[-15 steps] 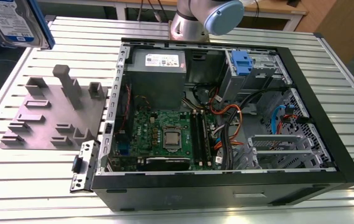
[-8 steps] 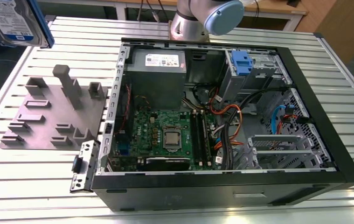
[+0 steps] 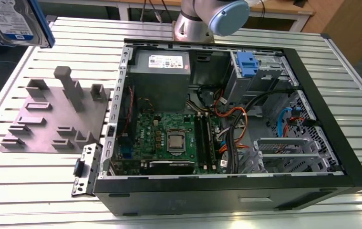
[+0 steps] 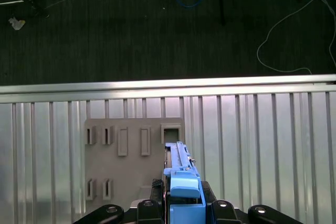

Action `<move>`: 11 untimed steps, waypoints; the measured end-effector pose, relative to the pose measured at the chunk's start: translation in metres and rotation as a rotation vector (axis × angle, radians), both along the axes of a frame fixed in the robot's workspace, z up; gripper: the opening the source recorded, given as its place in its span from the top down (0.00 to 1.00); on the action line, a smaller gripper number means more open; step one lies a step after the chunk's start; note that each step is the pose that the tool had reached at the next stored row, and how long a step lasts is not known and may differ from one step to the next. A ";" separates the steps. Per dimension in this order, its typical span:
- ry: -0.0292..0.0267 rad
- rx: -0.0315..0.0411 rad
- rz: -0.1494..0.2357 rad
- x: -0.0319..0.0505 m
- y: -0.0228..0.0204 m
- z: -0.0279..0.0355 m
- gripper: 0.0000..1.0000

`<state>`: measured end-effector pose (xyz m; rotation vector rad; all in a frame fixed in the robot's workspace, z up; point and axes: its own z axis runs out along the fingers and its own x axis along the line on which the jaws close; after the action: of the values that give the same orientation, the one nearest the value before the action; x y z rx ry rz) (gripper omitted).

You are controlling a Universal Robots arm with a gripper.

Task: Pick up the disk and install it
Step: 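Pick up the disk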

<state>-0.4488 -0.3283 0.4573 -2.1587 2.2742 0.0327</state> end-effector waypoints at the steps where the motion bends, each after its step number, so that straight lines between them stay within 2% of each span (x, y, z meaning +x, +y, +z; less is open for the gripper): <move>1: 0.0000 0.0000 0.000 0.0000 0.0000 0.0004 0.63; 11: 0.0000 0.0000 0.000 0.0000 0.0000 0.0033 0.63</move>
<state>-0.4488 -0.3283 0.4606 -2.1587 2.2742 0.0327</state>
